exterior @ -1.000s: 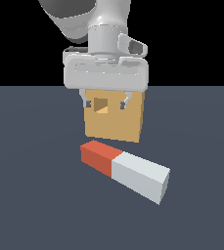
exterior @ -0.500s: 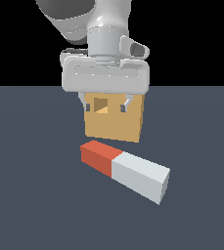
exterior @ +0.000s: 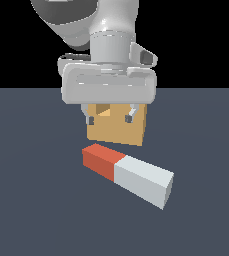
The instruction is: Insert the peg into the horizontal hole in a box.
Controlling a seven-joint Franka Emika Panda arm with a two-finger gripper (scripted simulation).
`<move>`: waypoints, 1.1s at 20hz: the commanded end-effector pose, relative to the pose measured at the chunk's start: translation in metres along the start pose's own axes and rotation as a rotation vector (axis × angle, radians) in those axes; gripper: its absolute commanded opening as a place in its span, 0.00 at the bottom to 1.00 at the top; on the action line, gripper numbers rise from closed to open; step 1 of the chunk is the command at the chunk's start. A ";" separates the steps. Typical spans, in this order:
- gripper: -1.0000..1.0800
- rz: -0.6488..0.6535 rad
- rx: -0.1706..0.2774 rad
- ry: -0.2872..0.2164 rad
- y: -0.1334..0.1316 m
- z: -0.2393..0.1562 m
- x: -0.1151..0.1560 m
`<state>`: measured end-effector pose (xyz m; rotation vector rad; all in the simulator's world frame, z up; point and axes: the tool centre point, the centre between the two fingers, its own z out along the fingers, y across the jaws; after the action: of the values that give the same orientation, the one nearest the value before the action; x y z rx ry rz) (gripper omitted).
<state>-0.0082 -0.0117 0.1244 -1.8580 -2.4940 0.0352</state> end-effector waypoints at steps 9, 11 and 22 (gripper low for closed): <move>0.96 -0.240 -0.013 -0.009 0.007 0.020 -0.038; 0.96 -0.287 -0.015 -0.011 0.010 0.023 -0.046; 0.96 -0.518 -0.027 -0.019 0.029 0.042 -0.079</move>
<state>0.0367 -0.0770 0.0829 -1.2076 -2.8932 0.0075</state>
